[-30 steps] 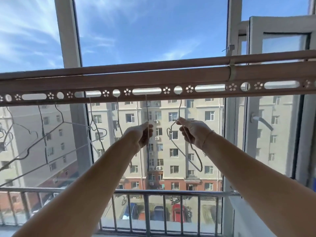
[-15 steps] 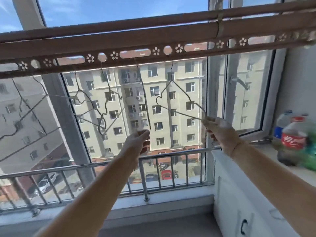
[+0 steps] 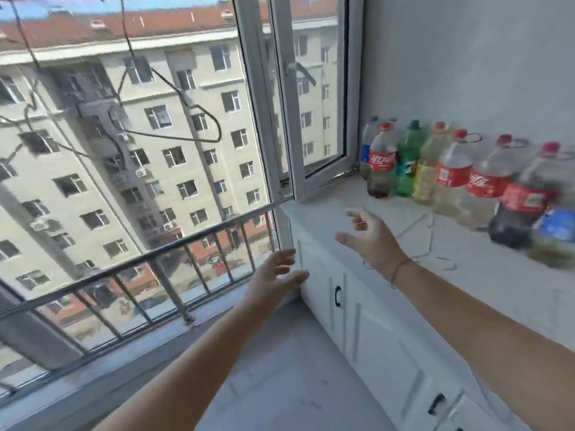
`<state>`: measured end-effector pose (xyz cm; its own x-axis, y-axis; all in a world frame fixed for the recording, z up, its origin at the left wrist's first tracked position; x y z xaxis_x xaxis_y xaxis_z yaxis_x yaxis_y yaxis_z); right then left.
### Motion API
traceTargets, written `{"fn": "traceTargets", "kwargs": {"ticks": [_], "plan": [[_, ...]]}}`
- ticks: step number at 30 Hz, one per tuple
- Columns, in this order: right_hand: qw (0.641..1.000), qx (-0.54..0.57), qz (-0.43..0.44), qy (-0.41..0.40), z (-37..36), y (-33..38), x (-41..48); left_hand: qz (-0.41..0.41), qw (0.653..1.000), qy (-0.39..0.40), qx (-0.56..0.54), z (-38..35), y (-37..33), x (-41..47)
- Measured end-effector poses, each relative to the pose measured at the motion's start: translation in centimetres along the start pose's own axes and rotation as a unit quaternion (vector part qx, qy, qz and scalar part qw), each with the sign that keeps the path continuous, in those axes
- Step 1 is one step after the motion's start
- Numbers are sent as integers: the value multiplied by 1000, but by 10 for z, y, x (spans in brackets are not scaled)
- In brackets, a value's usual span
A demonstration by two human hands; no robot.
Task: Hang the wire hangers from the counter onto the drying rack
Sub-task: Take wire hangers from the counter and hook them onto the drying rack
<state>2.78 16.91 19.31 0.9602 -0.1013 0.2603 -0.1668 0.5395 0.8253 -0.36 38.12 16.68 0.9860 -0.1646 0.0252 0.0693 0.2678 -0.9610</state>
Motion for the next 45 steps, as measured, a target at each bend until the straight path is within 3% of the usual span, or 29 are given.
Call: {"fn": "traceTargets", "kwargs": {"ticks": [10, 20, 28, 40, 45], "plan": [[978, -80, -188, -39, 83, -178, -53, 3, 982, 153, 108, -157, 40, 52], [889, -140, -425, -100, 165, -352, -127, 46, 964, 225, 135, -298, 79, 93], [856, -160, -487, -72, 151, -377, -123, 52, 953, 249, 163, -340, 98, 122], [794, -226, -542, -156, 136, -385, -111, 67, 941, 282, 176, -332, 134, 190], [783, -148, -568, -206, 135, -387, -114, 46, 934, 275, 221, -336, 148, 243]]}}
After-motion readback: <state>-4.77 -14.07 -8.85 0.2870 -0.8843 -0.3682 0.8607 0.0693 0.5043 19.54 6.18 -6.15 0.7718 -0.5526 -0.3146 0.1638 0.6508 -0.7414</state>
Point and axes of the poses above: each hand's wrist, its own x-axis towards the middle knuckle, its own z-axis out of the back of the hand, y = z × x, the point moved 6 cm from there along x, towards the middle knuckle, and after that the axes turned 5 degrees about -x, right-handed, at the moved point
